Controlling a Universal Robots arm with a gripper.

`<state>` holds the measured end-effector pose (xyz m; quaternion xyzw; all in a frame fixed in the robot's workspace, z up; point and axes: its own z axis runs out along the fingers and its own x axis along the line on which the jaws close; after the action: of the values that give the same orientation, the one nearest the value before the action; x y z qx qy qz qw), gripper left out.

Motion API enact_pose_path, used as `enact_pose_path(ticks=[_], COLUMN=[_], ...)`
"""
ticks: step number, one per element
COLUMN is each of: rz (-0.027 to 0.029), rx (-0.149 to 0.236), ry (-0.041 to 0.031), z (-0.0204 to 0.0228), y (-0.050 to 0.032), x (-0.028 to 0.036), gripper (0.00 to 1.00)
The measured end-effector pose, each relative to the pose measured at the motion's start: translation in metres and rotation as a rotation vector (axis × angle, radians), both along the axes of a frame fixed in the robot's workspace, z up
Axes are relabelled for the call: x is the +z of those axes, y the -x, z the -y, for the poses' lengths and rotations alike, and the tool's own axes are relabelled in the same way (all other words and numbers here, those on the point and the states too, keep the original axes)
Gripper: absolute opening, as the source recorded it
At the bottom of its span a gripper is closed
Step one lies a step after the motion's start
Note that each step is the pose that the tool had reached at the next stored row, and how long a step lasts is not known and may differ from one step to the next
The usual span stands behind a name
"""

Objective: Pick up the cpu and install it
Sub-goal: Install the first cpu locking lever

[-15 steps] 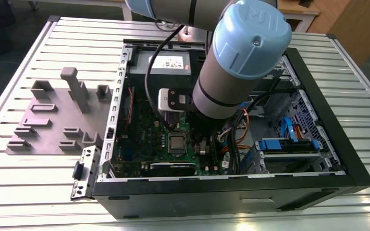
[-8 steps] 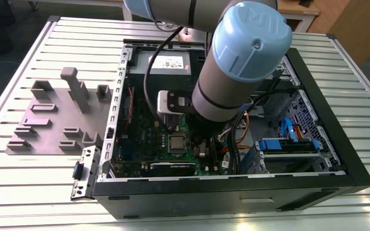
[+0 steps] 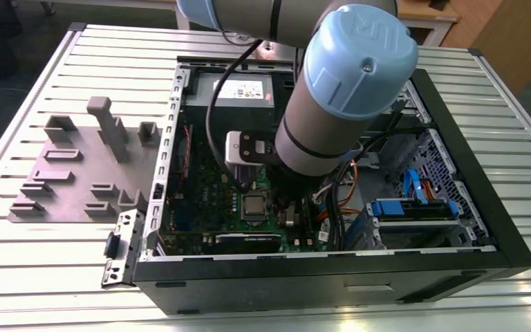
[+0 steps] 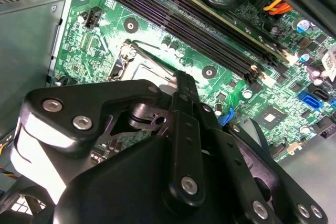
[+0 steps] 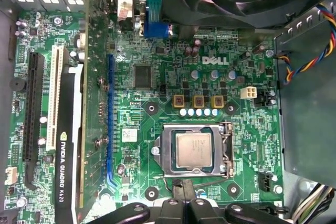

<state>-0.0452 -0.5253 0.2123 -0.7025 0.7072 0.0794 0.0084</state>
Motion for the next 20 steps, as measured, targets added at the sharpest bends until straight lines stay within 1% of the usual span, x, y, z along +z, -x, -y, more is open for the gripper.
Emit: enact_pose_path(ticks=[9, 11, 14, 17, 19, 20], rz=[0.0000, 0.0001, 0.0000, 0.0001, -0.0001, 0.0000], rx=[0.000, 0.000, 0.000, 0.000, 0.000, 0.000], ry=[-0.0002, -0.0004, -0.0001, -0.0002, -0.0016, -0.0040], z=[0.0007, 0.0014, 0.0038, 0.0045, 0.0046, 0.0047], y=[0.0000, 0.0000, 0.0003, 0.0002, 0.0002, 0.0002], x=[-0.0025, -0.0031, -0.0033, -0.0039, -0.0043, -0.0047], gripper=[0.11, 0.11, 0.11, 0.11, 0.11, 0.11])
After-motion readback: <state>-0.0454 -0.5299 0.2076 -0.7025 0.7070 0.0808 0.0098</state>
